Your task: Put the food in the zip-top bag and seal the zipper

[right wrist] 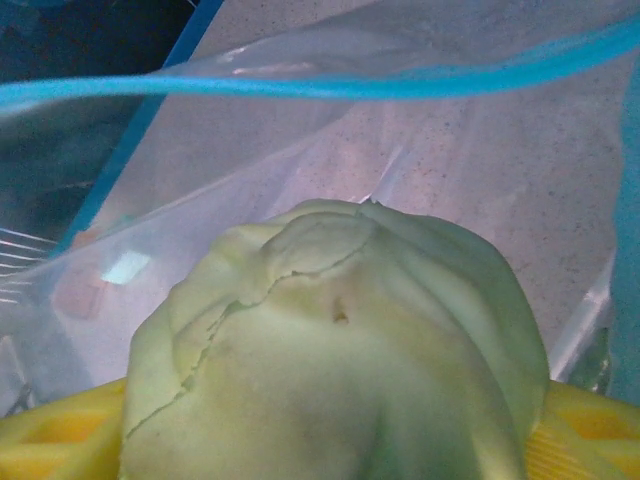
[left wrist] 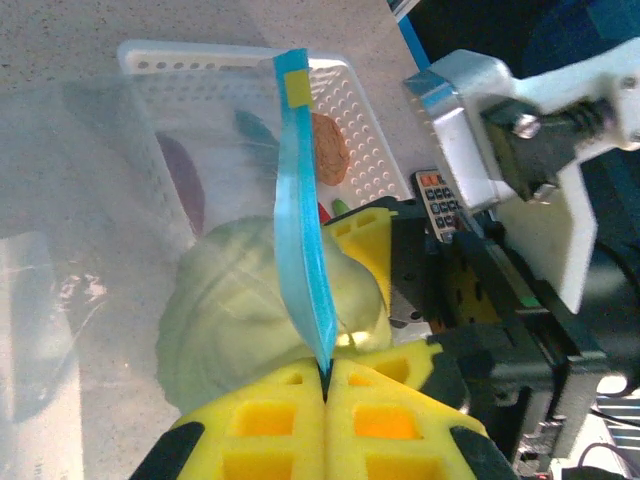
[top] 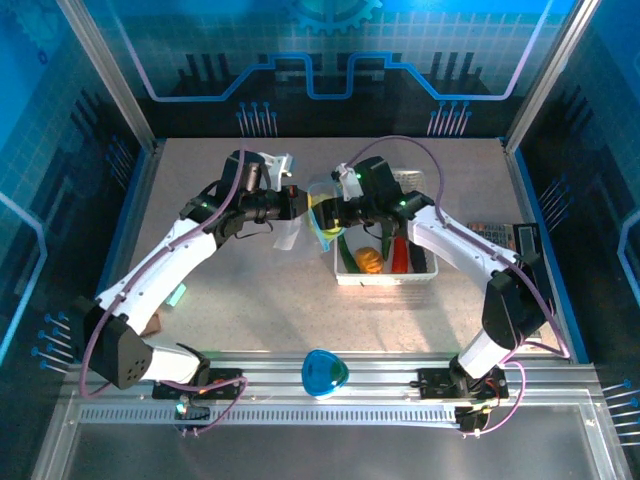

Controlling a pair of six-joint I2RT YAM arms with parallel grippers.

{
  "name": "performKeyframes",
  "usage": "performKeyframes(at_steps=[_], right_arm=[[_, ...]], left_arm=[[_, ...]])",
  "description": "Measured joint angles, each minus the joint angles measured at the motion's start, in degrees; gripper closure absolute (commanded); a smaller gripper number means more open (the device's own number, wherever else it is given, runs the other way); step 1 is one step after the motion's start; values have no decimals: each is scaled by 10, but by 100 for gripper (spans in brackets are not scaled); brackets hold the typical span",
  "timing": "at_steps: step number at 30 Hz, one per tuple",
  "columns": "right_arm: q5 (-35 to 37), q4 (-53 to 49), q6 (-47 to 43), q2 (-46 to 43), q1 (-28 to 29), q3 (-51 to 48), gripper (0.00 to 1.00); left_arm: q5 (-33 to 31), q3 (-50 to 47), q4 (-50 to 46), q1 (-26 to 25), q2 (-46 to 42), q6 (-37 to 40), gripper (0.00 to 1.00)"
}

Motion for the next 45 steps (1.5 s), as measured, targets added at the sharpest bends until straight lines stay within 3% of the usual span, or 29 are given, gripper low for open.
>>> performKeyframes(at_steps=[17,31,45], right_arm=[[18,-32,-12,35,0,5,0],[20,-27,-17,28,0,4,0],[125,-63,-52,-74,-52,-55,11]], left_arm=[[-7,-29,5,15,34,-4,100],[-7,-46,11,18,34,-4,100],[-23,-56,-8,18,34,13,100]])
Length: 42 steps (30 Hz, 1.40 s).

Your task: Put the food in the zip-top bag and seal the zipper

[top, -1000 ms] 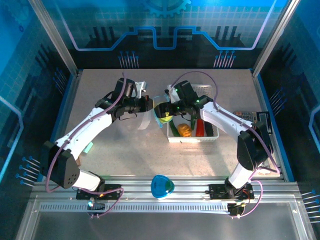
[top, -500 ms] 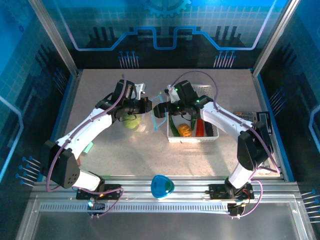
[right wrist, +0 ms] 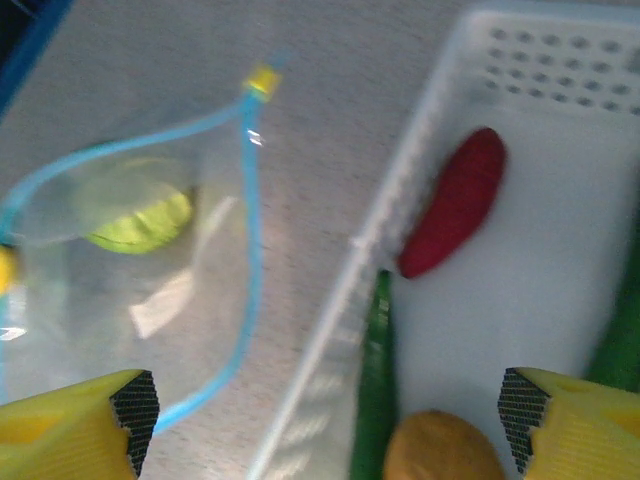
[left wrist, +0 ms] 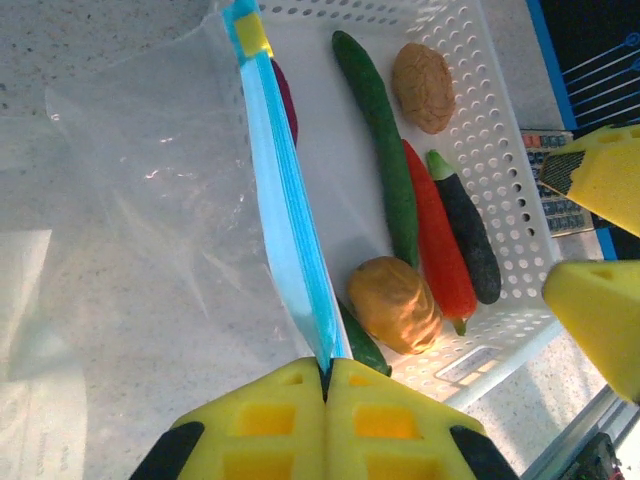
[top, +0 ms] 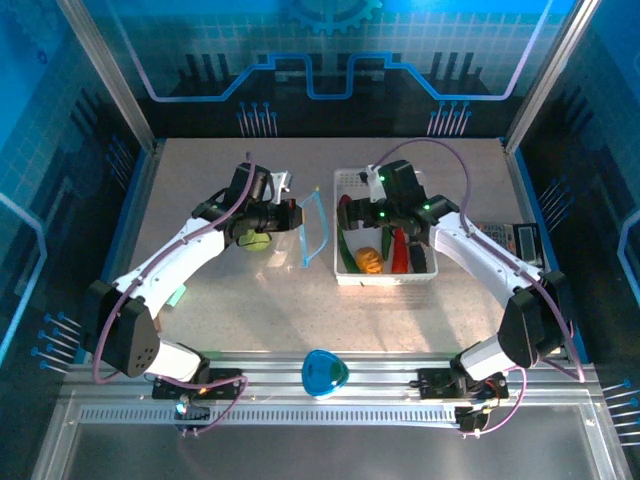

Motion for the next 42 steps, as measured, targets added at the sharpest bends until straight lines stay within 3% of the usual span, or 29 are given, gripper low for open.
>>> performKeyframes(at_steps=[5,19,42], right_arm=[[44,-50,-14,4,-4,-6,12],[22,-141,-25,92,-7,-6,9],[20,-156,-28,181,-7,-2,11]], left_arm=[[-4,0,-4,0,-2,11,100],[-8,-4,-6,0,-10,15,100],[-8,-21,-5,9,-21,15,100]])
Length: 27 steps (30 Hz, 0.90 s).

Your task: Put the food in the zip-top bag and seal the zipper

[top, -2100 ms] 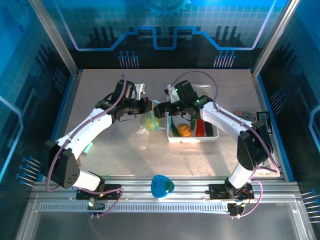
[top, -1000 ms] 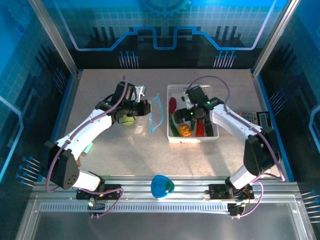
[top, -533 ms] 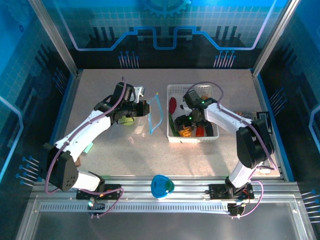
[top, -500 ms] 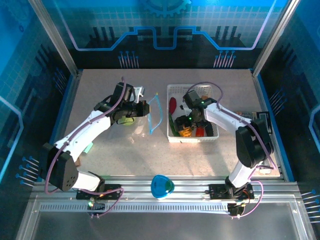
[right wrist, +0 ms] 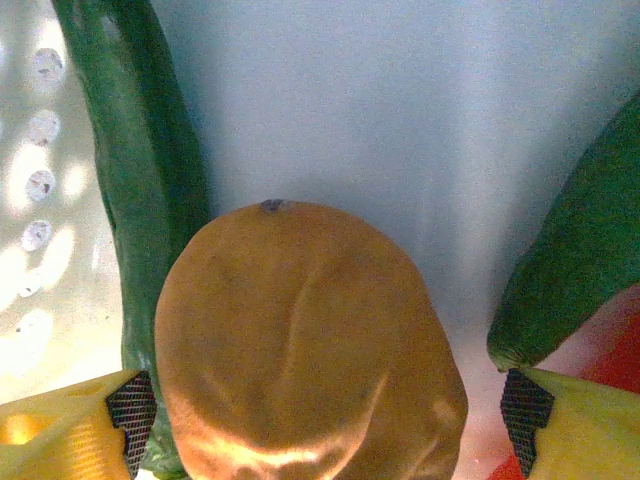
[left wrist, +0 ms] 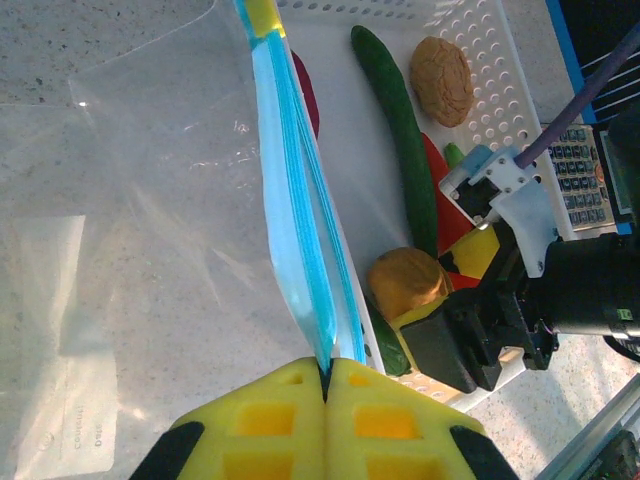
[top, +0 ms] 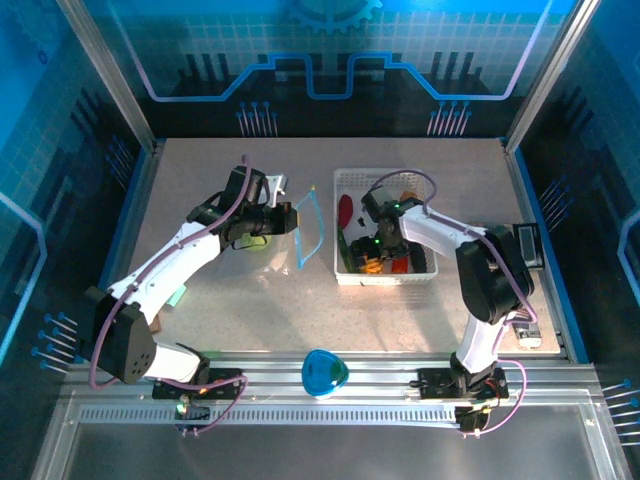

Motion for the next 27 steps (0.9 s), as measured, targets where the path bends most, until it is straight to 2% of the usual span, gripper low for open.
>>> performKeyframes(at_steps=[16,27], right_arm=[[26,1,-5,16,0,9,46],[54,3,-7,-49,-17,24,49]], left_arm=[[0,-2,0,5,0,0,100],[1,-2,0,6,0,0,100]])
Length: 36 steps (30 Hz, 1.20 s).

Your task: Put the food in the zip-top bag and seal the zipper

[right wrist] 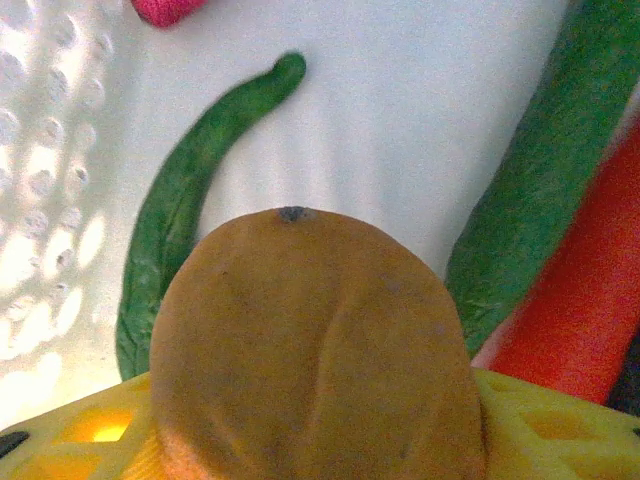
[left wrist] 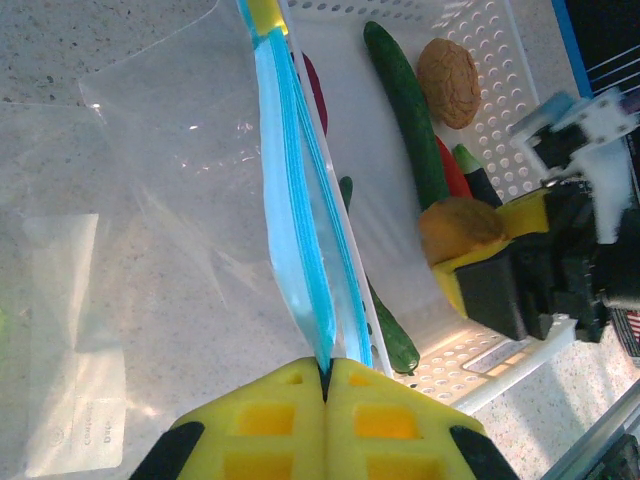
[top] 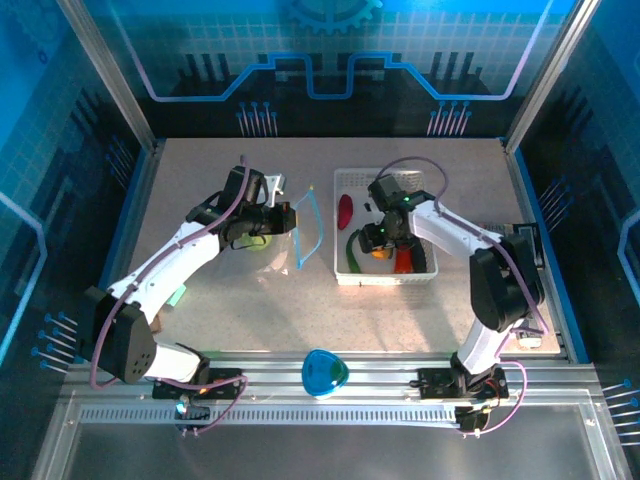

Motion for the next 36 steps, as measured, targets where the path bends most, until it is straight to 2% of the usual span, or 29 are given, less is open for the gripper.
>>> performKeyframes(at_steps=[6,12,18,26,36], right_arm=[[-21,17,1,-45,-7,3,49],[-98,54,17,-85,-1,3,49],[-176,109,51,-94,28,3,49],[-214,161,80,-38,80,47,49],[-221,186,99,35,101,79,46]], left_arm=[[0,0,0,0,0,0,100],[1,0,0,0,0,0,100],[4,0,0,0,0,0,100],[10,1,0,0,0,-2,100],[15,1,0,0,0,-2,100]])
